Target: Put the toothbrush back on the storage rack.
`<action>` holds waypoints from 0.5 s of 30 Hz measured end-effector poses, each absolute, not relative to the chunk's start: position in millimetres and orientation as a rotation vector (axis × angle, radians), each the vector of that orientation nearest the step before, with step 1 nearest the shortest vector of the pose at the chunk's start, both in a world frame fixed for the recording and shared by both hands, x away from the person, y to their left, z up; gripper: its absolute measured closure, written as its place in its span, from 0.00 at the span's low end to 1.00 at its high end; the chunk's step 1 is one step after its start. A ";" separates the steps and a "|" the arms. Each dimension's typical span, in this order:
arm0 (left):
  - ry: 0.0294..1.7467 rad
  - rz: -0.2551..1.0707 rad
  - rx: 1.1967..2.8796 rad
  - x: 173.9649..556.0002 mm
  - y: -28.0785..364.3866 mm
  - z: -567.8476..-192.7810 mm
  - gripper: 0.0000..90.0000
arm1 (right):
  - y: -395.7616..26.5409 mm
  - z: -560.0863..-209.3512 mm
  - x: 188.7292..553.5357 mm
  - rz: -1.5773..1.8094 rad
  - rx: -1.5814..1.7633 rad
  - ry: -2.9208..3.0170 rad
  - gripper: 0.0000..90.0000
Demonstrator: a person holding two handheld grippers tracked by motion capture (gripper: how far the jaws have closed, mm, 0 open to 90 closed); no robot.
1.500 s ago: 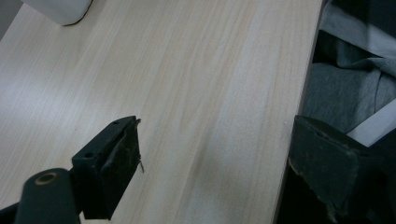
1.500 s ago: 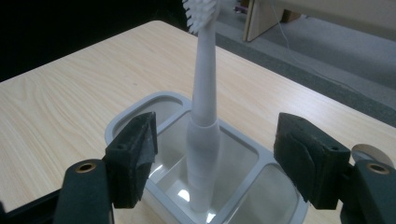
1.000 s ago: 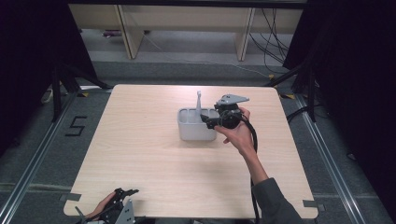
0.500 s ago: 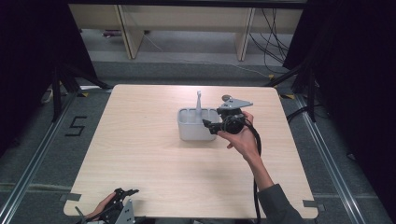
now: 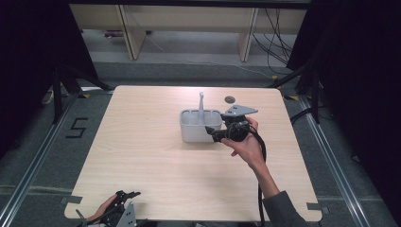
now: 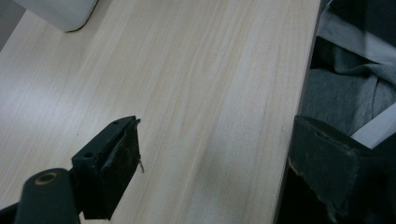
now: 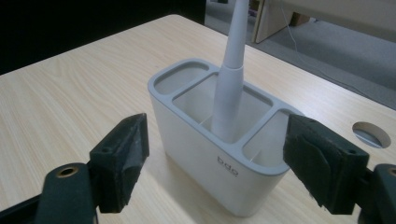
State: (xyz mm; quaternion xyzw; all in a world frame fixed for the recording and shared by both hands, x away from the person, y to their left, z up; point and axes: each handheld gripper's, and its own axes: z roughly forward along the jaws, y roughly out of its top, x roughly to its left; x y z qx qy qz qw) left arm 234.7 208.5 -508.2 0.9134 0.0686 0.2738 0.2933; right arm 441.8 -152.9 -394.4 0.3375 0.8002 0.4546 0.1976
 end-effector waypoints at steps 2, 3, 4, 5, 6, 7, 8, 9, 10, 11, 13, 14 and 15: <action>0.183 0.742 2.431 234.7 208.1 -508.2 0.18 | -152.2 -395.7 440.4 1.266 0.932 2.245 0.25; 0.190 0.744 2.419 234.9 207.5 -509.1 0.18 | -151.5 -396.1 439.1 1.267 0.939 2.257 0.25; 0.194 0.739 2.414 234.7 207.3 -509.4 0.18 | -150.9 -397.1 439.2 1.274 0.929 2.256 0.25; 0.192 0.743 2.418 234.9 207.5 -509.1 0.18 | -150.7 -397.0 437.9 1.260 0.937 2.264 0.25; 0.188 0.723 2.420 234.6 208.1 -508.4 0.18 | -150.6 -397.5 437.8 1.259 0.921 2.263 0.25; 0.188 0.722 2.420 234.6 208.2 -508.3 0.18 | -149.4 -398.5 436.9 1.269 0.932 2.258 0.25; 0.189 0.722 2.418 234.6 208.1 -508.5 0.18 | -148.9 -398.0 434.7 1.261 0.953 2.264 0.25; 0.193 0.725 2.410 234.4 208.0 -508.8 0.18 | -149.4 -398.2 435.4 1.261 0.926 2.272 0.25; 0.180 0.735 2.425 234.8 208.5 -507.7 0.18 | -148.8 -398.8 434.8 1.266 0.929 2.267 0.25; 0.181 0.733 2.432 234.6 208.6 -507.0 0.18 | -148.5 -399.3 434.3 1.270 0.926 2.267 0.25; 0.182 0.735 2.420 234.6 208.3 -507.7 0.18 | -148.8 -398.9 432.3 1.251 0.924 2.278 0.25; 0.181 0.736 2.419 234.6 208.4 -507.6 0.18 | -148.2 -399.6 431.7 1.258 0.925 2.270 0.25; 0.182 0.736 2.418 234.5 208.4 -507.6 0.18 | -148.3 -399.5 430.4 1.254 0.933 2.277 0.25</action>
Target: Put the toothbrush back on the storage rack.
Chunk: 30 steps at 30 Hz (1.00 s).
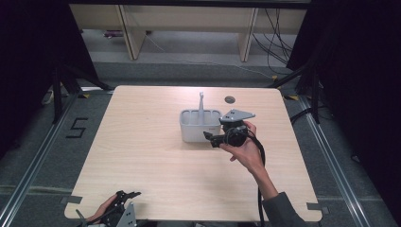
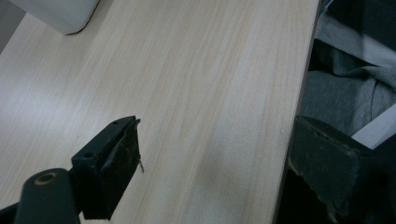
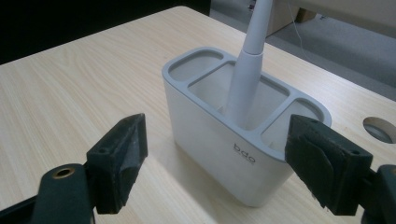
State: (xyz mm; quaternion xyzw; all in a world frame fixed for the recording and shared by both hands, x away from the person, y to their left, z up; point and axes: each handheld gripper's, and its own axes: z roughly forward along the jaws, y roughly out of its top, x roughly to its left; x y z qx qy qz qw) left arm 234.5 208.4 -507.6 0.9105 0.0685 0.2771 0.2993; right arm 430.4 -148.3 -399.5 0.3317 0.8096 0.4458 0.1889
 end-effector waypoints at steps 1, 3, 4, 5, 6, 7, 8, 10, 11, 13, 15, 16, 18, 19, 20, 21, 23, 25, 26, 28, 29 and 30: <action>0.183 0.735 2.416 234.5 208.4 -507.6 0.18 | -147.8 -400.6 430.3 1.258 0.911 2.271 0.24; 0.182 0.736 2.416 234.7 208.4 -507.5 0.18 | -147.3 -401.5 427.4 1.257 0.923 2.284 0.24; 0.183 0.735 2.414 234.6 208.4 -507.7 0.18 | -147.2 -402.0 426.4 1.250 0.919 2.289 0.24; 0.182 0.736 2.414 234.6 208.3 -507.7 0.17 | -147.7 -402.5 426.0 1.245 0.901 2.288 0.24; 0.182 0.739 2.417 234.8 208.1 -507.6 0.17 | -147.7 -403.5 424.9 1.240 0.899 2.294 0.24; 0.183 0.744 2.420 234.6 208.1 -507.2 0.17 | -147.1 -404.7 424.0 1.244 0.904 2.293 0.24; 0.180 0.739 2.421 234.6 208.3 -506.9 0.17 | -147.6 -405.2 422.9 1.237 0.897 2.298 0.24; 0.181 0.742 2.420 234.6 208.4 -506.7 0.17 | -147.5 -407.3 420.4 1.227 0.897 2.309 0.24; 0.184 0.734 2.416 234.3 208.3 -507.0 0.17 | -147.9 -408.4 419.3 1.219 0.897 2.306 0.24; 0.180 0.741 2.421 234.6 208.3 -506.8 0.17 | -147.4 -411.6 418.1 1.225 0.887 2.309 0.24; 0.179 0.742 2.421 234.7 208.3 -506.8 0.17 | -147.8 -413.5 416.1 1.206 0.895 2.315 0.24; 0.180 0.741 2.420 234.7 208.3 -506.8 0.17 | -147.6 -415.2 416.0 1.210 0.890 2.319 0.24; 0.180 0.742 2.421 234.7 208.4 -506.8 0.17 | -147.6 -417.3 414.4 1.204 0.900 2.324 0.24; 0.181 0.742 2.420 234.7 208.4 -506.8 0.17 | -147.7 -418.3 414.2 1.199 0.889 2.329 0.24; 0.181 0.744 2.420 234.7 208.3 -506.8 0.17 | -147.2 -418.9 412.6 1.201 0.902 2.332 0.24; 0.180 0.743 2.421 234.6 208.3 -506.8 0.17 | -147.5 -419.1 411.9 1.198 0.897 2.342 0.24; 0.180 0.741 2.422 234.6 208.2 -506.9 0.17 | -147.5 -420.3 411.3 1.199 0.878 2.335 0.24; 0.180 0.736 2.419 234.6 208.5 -507.1 0.17 | -147.3 -420.7 408.8 1.196 0.887 2.348 0.23; 0.181 0.731 2.417 234.7 208.6 -507.2 0.17 | -147.3 -421.1 408.4 1.191 0.870 2.348 0.23; 0.182 0.735 2.413 234.7 208.4 -507.6 0.17 | -146.5 -422.4 405.5 1.194 0.877 2.345 0.23; 0.180 0.734 2.414 234.6 208.4 -507.5 0.17 | -146.6 -422.6 404.3 1.193 0.872 2.360 0.23; 0.181 0.737 2.417 234.5 208.3 -507.5 0.17 | -146.5 -423.2 402.9 1.189 0.874 2.358 0.23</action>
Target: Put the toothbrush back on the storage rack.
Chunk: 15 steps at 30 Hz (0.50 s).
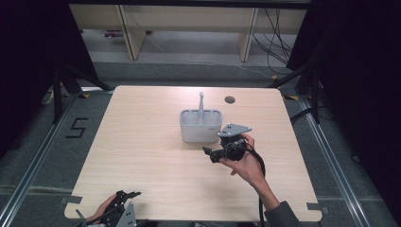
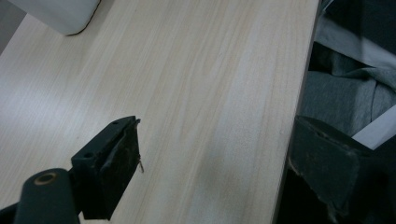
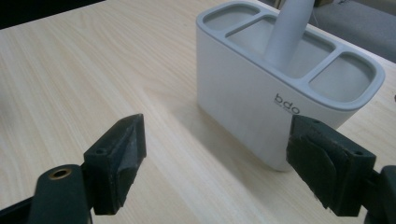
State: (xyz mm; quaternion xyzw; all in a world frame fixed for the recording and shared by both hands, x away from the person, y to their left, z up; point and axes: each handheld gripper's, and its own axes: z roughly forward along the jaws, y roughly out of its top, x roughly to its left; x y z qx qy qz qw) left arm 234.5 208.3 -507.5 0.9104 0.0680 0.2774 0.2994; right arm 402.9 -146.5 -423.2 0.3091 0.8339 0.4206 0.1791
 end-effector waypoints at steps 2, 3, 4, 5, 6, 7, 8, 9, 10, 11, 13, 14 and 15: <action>0.179 0.735 2.415 234.6 208.4 -507.4 0.17 | -146.2 -424.3 400.7 1.187 0.863 2.365 0.23; 0.180 0.743 2.420 234.7 208.2 -507.1 0.17 | -145.7 -425.1 399.2 1.188 0.868 2.369 0.23; 0.179 0.741 2.423 234.6 208.2 -506.9 0.17 | -146.3 -425.7 398.7 1.186 0.847 2.371 0.23; 0.177 0.732 2.423 234.4 208.5 -506.7 0.17 | -145.9 -426.5 396.7 1.187 0.865 2.369 0.23; 0.181 0.742 2.422 234.5 208.3 -506.9 0.17 | -146.4 -427.3 396.3 1.184 0.847 2.372 0.23; 0.180 0.735 2.415 234.6 208.5 -507.3 0.17 | -146.1 -428.6 395.1 1.182 0.849 2.373 0.23; 0.181 0.735 2.414 234.7 208.5 -507.5 0.17 | -146.3 -429.2 393.5 1.172 0.859 2.381 0.23; 0.180 0.734 2.414 234.6 208.4 -507.6 0.17 | -146.0 -430.7 392.2 1.178 0.867 2.383 0.23; 0.179 0.733 2.416 234.4 208.5 -507.6 0.17 | -146.0 -432.4 391.9 1.181 0.855 2.395 0.23; 0.180 0.737 2.419 234.5 208.4 -507.4 0.17 | -146.4 -433.1 390.0 1.168 0.871 2.388 0.23; 0.178 0.740 2.422 234.6 208.5 -506.6 0.17 | -145.8 -437.3 388.8 1.176 0.853 2.393 0.23; 0.178 0.743 2.421 234.5 208.5 -506.4 0.17 | -146.4 -438.3 387.9 1.165 0.845 2.393 0.23; 0.181 0.750 2.422 234.3 208.3 -506.4 0.17 | -146.2 -439.8 386.3 1.164 0.858 2.407 0.23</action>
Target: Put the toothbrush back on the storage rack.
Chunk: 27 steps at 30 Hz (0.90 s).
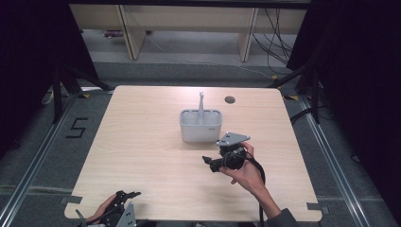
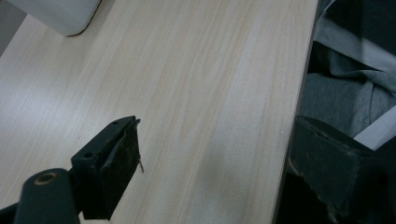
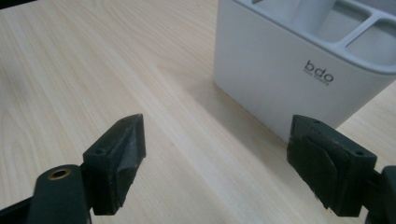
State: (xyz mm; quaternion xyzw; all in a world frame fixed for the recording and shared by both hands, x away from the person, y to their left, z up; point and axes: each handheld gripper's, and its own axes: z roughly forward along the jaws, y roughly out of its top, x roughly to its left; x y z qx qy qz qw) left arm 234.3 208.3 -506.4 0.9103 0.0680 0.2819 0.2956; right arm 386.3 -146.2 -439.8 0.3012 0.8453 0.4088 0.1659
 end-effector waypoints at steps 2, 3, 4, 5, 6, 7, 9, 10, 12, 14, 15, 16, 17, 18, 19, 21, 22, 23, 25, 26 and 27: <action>0.180 0.748 2.424 234.3 208.4 -506.5 0.17 | -146.0 -442.7 383.3 1.167 0.869 2.403 0.23; 0.180 0.740 2.422 234.6 208.4 -506.8 0.17 | -146.9 -443.3 382.4 1.158 0.857 2.411 0.23; 0.181 0.744 2.422 234.6 208.2 -507.0 0.17 | -146.2 -445.3 380.7 1.165 0.872 2.412 0.23; 0.181 0.743 2.424 234.4 208.3 -507.1 0.17 | -147.5 -446.4 380.8 1.157 0.837 2.415 0.23; 0.178 0.744 2.427 234.2 208.4 -507.0 0.17 | -146.7 -447.7 378.6 1.163 0.873 2.436 0.23; 0.179 0.743 2.425 234.2 208.4 -506.9 0.17 | -147.0 -449.4 377.7 1.164 0.873 2.432 0.23; 0.179 0.745 2.422 234.5 208.2 -506.5 0.17 | -148.0 -451.3 376.0 1.157 0.869 2.436 0.23; 0.179 0.745 2.422 234.3 208.2 -506.5 0.17 | -148.8 -451.9 374.4 1.150 0.875 2.441 0.23; 0.180 0.743 2.425 234.1 208.4 -506.8 0.17 | -149.5 -454.4 371.6 1.150 0.892 2.442 0.23; 0.180 0.735 2.419 234.6 208.4 -507.4 0.17 | -150.9 -457.2 369.8 1.144 0.904 2.448 0.23; 0.180 0.736 2.420 234.6 208.2 -507.5 0.17 | -151.2 -459.1 369.1 1.148 0.887 2.448 0.23; 0.176 0.733 2.425 234.3 208.4 -507.0 0.17 | -151.9 -460.8 368.3 1.147 0.886 2.448 0.23; 0.191 0.735 2.408 233.7 207.3 -508.5 0.17 | -152.5 -461.5 367.2 1.144 0.889 2.455 0.23; 0.189 0.741 2.412 233.9 207.4 -508.0 0.17 | -153.3 -462.3 366.1 1.139 0.888 2.462 0.23; 0.179 0.745 2.425 234.2 208.1 -506.7 0.17 | -153.9 -463.3 365.6 1.141 0.879 2.457 0.23; 0.179 0.743 2.424 234.1 208.0 -506.9 0.17 | -154.9 -465.0 363.4 1.144 0.870 2.462 0.23; 0.189 0.740 2.412 233.9 207.3 -508.2 0.17 | -155.7 -465.3 362.1 1.139 0.875 2.458 0.23; 0.177 0.741 2.427 234.1 208.1 -507.1 0.17 | -155.7 -466.2 360.7 1.145 0.877 2.469 0.23; 0.177 0.737 2.426 234.2 207.9 -507.6 0.17 | -156.8 -467.6 358.2 1.138 0.882 2.459 0.23; 0.175 0.737 2.426 234.1 207.9 -507.5 0.17 | -157.1 -468.6 357.2 1.145 0.888 2.470 0.23; 0.173 0.736 2.425 233.9 207.8 -507.5 0.17 | -157.8 -469.5 356.1 1.143 0.887 2.470 0.23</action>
